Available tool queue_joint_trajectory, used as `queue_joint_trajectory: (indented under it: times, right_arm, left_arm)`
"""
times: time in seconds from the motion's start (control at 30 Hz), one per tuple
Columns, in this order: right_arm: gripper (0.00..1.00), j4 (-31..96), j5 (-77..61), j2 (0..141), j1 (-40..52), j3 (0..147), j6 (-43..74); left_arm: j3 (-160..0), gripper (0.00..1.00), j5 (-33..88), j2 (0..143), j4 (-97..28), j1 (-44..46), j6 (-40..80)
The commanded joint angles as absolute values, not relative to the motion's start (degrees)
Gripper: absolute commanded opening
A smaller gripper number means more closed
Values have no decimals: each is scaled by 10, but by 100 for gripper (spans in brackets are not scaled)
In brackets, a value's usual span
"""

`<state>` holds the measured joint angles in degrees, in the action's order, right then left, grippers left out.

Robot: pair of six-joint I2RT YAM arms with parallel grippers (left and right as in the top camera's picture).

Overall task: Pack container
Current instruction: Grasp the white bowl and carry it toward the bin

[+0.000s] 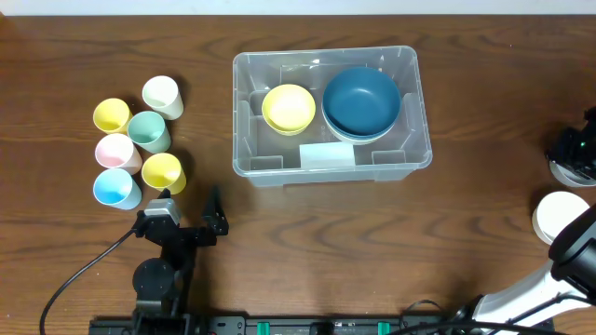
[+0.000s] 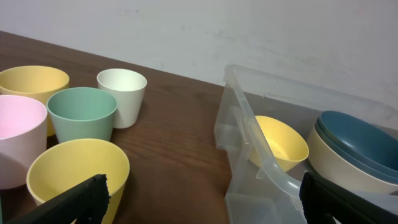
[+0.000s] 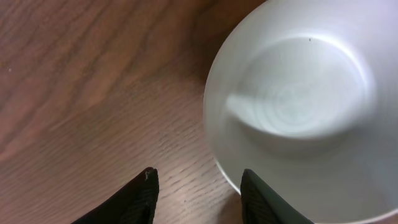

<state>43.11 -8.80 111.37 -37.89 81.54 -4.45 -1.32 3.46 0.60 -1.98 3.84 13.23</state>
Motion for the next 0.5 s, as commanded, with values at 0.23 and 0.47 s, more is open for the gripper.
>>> queue_joint_trajectory:
  times: [0.23,0.47]
  right_arm:
    - [45,401,-73,1165,-374,814,-70]
    - [6,390,-69,1182,-373,814,-57]
  left_arm:
    - [-2,98,35,3,-38,37,125]
    - [-2,98,35,3,-38,37,125]
